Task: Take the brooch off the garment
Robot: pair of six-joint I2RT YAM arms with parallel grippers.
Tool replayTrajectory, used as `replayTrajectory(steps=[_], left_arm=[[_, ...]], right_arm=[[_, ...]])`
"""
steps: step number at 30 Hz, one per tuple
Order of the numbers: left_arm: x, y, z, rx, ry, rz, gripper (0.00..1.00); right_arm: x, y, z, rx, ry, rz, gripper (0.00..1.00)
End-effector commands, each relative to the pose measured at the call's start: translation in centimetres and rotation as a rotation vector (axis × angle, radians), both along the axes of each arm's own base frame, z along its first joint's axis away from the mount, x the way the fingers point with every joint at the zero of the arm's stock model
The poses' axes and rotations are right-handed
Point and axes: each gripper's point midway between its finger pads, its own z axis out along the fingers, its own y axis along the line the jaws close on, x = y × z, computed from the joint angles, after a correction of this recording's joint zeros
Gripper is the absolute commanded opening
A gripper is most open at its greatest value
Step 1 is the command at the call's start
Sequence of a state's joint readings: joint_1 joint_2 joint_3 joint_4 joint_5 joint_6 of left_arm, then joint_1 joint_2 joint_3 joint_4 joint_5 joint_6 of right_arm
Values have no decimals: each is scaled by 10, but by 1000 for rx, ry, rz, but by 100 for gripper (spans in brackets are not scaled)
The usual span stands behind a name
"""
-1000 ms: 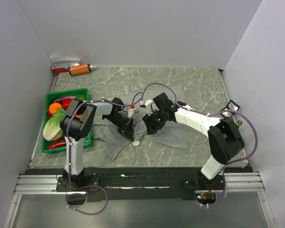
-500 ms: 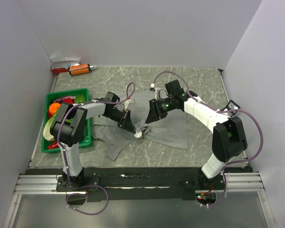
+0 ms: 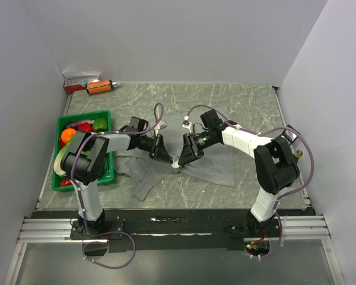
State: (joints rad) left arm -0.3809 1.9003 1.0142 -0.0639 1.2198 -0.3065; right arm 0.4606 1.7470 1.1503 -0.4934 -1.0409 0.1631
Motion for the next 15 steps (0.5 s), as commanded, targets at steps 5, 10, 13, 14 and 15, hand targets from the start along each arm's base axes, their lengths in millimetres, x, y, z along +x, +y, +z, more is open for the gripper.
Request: replayTrajectory(steps=[5,10,13,14,15], left_arm=[[2,-6,27,-75,-22,-35,1],[1,-4,24,-65,-10,-59,1],[4,-5,25,-68,-7,-61,1],[4,-6,26,-72,1,-64,1],[4,-7,26,-75,4,-66,1]], right_arm=[[18,3,-7,-57,-69,0,41],[29,-4,-19,-145,-111,-22,42],[33,-5,-22,-164,-122,-23,44],[33,-5,-23,-165,-116,-27,45],[33,-3,-25,-160,-110,-26,45]])
